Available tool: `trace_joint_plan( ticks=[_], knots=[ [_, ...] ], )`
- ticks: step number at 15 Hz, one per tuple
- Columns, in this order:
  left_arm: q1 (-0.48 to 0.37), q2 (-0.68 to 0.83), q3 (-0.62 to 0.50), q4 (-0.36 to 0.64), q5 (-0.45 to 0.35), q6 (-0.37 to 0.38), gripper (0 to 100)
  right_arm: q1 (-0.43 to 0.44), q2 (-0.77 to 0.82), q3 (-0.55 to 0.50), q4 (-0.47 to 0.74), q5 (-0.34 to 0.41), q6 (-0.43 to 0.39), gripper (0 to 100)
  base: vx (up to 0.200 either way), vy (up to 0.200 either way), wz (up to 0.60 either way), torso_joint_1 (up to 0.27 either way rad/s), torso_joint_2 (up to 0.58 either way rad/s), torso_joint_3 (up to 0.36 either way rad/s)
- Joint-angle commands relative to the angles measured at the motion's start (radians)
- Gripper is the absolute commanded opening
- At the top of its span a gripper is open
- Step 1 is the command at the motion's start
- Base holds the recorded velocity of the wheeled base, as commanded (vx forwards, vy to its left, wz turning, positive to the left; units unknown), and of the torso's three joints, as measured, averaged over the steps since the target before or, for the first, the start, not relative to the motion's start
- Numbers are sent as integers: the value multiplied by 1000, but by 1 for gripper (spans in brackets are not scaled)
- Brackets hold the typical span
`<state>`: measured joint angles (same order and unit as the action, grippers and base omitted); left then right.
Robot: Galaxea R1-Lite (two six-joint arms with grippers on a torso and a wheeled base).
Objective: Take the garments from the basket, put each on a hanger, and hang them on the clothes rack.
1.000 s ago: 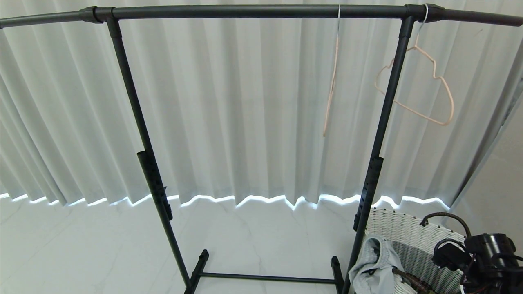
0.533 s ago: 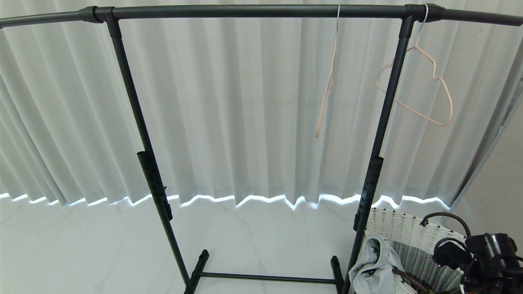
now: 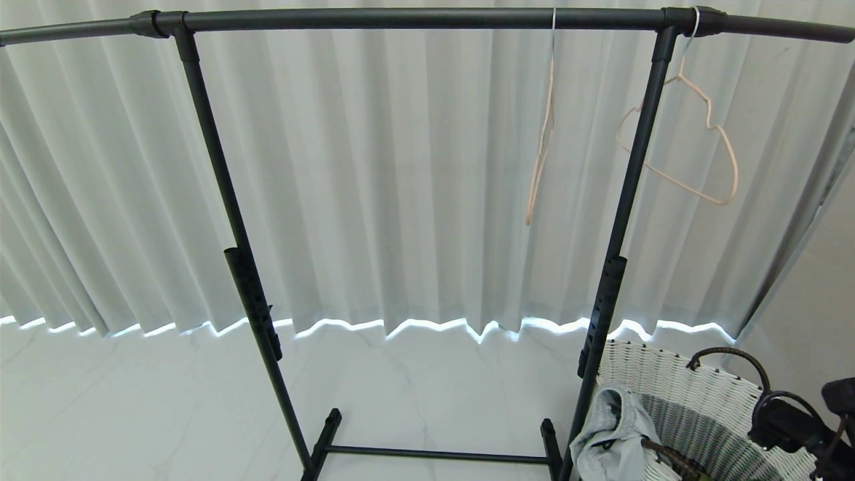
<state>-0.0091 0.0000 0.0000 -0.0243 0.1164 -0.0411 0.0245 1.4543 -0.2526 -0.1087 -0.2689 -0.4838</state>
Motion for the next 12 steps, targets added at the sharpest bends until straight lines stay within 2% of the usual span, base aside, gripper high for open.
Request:
trace_joint_plan(
  ticks=[1,3,6,9,12],
  knots=[
    [0,0,0,0,2,0,100,9,-431,-356,595,20,-6,0,0,0,0,0,0,0],
    [0,0,0,0,0,0,100,11,-523,-448,687,40,-6,0,0,0,0,0,0,0],
    [0,0,0,0,0,0,100,12,-600,-531,687,40,-9,0,0,0,0,0,0,0],
    [0,0,0,0,0,0,100,17,-612,-625,687,42,-10,0,0,0,0,0,0,0],
    [0,2,0,0,2,7,100,58,-612,-717,696,40,-29,0,0,0,0,0,0,0]
  ],
)
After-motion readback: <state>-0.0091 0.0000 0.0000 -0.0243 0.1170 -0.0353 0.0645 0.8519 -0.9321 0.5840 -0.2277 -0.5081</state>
